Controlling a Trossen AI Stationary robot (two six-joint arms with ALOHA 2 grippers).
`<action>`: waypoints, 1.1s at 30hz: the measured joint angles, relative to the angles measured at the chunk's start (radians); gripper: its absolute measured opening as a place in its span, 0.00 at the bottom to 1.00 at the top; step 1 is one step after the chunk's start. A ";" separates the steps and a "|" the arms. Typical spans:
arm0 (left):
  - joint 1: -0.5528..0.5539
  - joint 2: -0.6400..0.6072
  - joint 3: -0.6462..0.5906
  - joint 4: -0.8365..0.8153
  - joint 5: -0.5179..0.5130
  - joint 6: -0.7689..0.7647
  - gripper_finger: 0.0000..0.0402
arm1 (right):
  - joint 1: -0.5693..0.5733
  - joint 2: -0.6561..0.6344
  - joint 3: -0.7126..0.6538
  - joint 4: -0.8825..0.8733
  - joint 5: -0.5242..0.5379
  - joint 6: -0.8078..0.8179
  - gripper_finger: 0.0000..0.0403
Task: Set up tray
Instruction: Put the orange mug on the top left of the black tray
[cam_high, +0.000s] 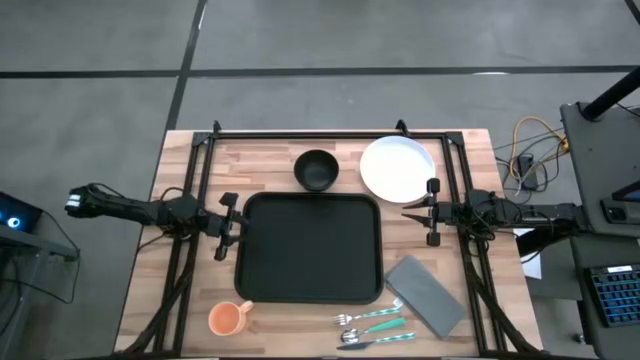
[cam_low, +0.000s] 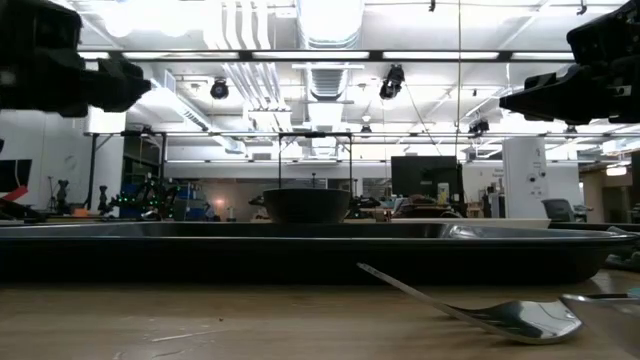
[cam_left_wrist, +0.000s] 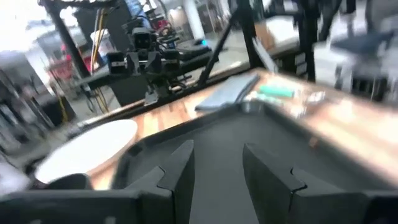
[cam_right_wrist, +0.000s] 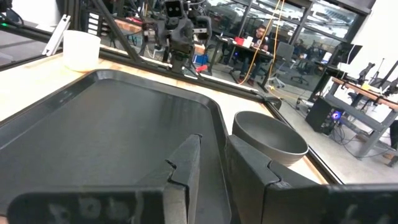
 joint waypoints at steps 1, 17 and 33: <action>0.000 0.002 0.000 0.012 0.000 -0.059 0.29 | 0.000 0.000 0.000 0.000 0.000 0.000 0.17; 0.000 0.004 0.005 0.475 -0.010 -0.414 0.29 | 0.000 0.000 0.000 0.000 0.000 0.000 0.17; -0.009 0.075 0.250 0.095 0.120 -0.293 0.29 | 0.000 -0.001 0.000 0.000 0.000 0.000 0.17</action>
